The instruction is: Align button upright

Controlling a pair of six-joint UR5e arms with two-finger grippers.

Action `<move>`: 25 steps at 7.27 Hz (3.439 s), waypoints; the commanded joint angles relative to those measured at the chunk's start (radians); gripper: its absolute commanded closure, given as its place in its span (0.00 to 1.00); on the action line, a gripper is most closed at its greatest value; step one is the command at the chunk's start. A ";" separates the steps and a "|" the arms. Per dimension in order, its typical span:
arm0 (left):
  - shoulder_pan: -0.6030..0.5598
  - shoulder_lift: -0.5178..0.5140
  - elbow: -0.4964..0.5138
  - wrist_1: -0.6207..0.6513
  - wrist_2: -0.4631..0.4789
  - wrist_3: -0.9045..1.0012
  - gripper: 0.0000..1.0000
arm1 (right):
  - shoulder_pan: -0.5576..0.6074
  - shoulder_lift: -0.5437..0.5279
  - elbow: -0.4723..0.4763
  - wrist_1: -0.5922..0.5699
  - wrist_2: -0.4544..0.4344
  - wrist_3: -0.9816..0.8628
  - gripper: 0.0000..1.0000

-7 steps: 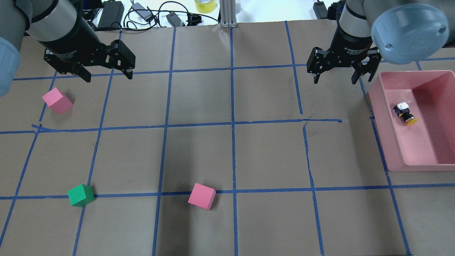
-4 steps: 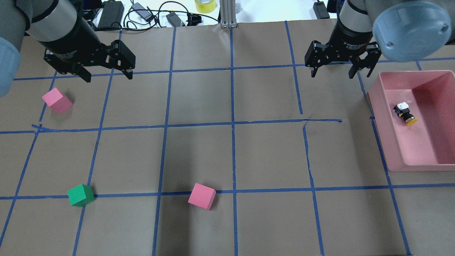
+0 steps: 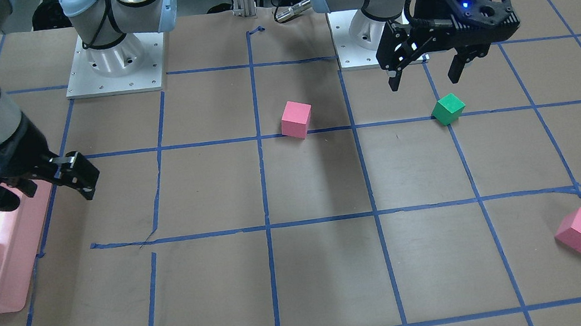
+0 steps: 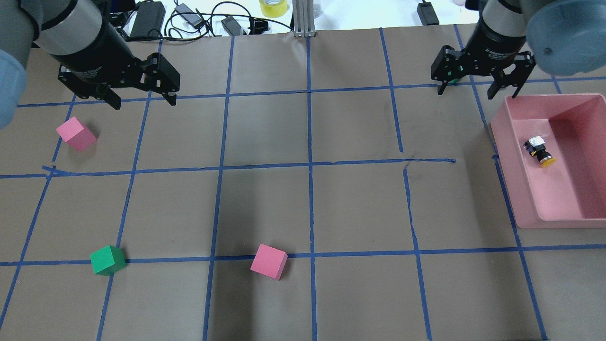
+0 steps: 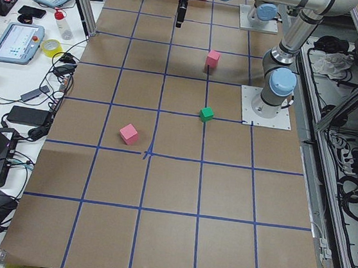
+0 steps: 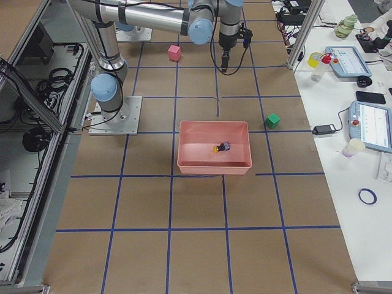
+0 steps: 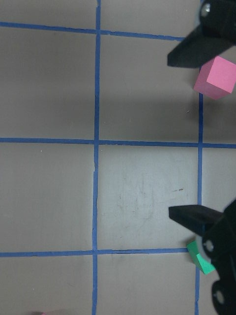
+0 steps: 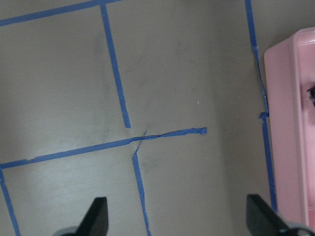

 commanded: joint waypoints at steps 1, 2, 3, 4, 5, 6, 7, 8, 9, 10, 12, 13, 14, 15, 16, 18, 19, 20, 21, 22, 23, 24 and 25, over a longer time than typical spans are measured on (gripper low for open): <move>0.001 0.000 -0.001 0.000 0.002 0.000 0.00 | -0.062 0.001 0.005 -0.011 -0.014 -0.125 0.00; -0.001 0.000 0.000 0.000 0.002 0.000 0.00 | -0.077 0.006 0.005 -0.012 -0.064 -0.141 0.00; -0.001 0.000 0.000 0.000 0.000 0.000 0.00 | -0.112 0.013 0.007 -0.015 -0.084 -0.153 0.00; -0.001 0.000 0.000 0.000 0.000 0.000 0.00 | -0.169 0.027 0.010 -0.043 -0.083 -0.233 0.00; -0.001 0.000 0.000 0.000 0.000 0.000 0.00 | -0.226 0.041 0.013 -0.067 -0.083 -0.330 0.00; -0.001 0.000 0.000 0.000 0.000 0.000 0.00 | -0.279 0.053 0.036 -0.112 -0.074 -0.377 0.00; -0.001 0.000 0.000 0.000 0.000 0.000 0.00 | -0.313 0.070 0.089 -0.218 -0.071 -0.473 0.00; -0.001 0.000 0.000 0.000 0.000 0.000 0.00 | -0.352 0.076 0.159 -0.317 -0.071 -0.529 0.00; -0.001 0.000 0.000 0.000 0.000 0.000 0.00 | -0.379 0.089 0.213 -0.386 -0.069 -0.540 0.00; -0.001 0.000 0.000 0.000 0.000 0.000 0.00 | -0.398 0.111 0.246 -0.447 -0.069 -0.539 0.00; -0.001 0.000 0.000 0.000 0.000 0.000 0.00 | -0.439 0.159 0.254 -0.456 -0.072 -0.511 0.00; 0.001 0.000 0.000 0.000 0.000 0.002 0.00 | -0.441 0.190 0.254 -0.457 -0.072 -0.493 0.00; -0.001 0.000 0.000 0.000 0.000 0.000 0.00 | -0.441 0.223 0.254 -0.472 -0.082 -0.450 0.00; -0.001 0.000 -0.001 0.000 -0.002 0.000 0.00 | -0.440 0.239 0.255 -0.473 -0.083 -0.431 0.00; -0.001 0.000 0.000 0.000 -0.002 0.000 0.00 | -0.440 0.253 0.257 -0.473 -0.086 -0.431 0.00; -0.002 0.000 0.000 0.000 -0.003 0.000 0.00 | -0.441 0.282 0.261 -0.476 -0.088 -0.431 0.00; -0.001 0.000 0.000 0.000 -0.003 0.000 0.00 | -0.441 0.294 0.261 -0.476 -0.089 -0.433 0.00; -0.001 0.000 0.000 0.000 -0.003 0.000 0.00 | -0.441 0.303 0.261 -0.476 -0.089 -0.433 0.00; -0.001 0.000 0.002 0.000 -0.003 0.000 0.00 | -0.441 0.303 0.263 -0.476 -0.089 -0.433 0.00; -0.001 0.000 0.000 0.000 -0.003 0.000 0.00 | -0.441 0.306 0.279 -0.476 -0.091 -0.431 0.00; -0.001 0.000 0.000 0.000 -0.003 0.000 0.00 | -0.443 0.308 0.283 -0.476 -0.089 -0.431 0.02; -0.001 0.000 0.000 0.000 -0.003 0.000 0.00 | -0.443 0.310 0.283 -0.476 -0.089 -0.433 0.06; 0.001 0.000 0.000 0.000 -0.003 0.000 0.00 | -0.443 0.310 0.283 -0.474 -0.091 -0.433 0.32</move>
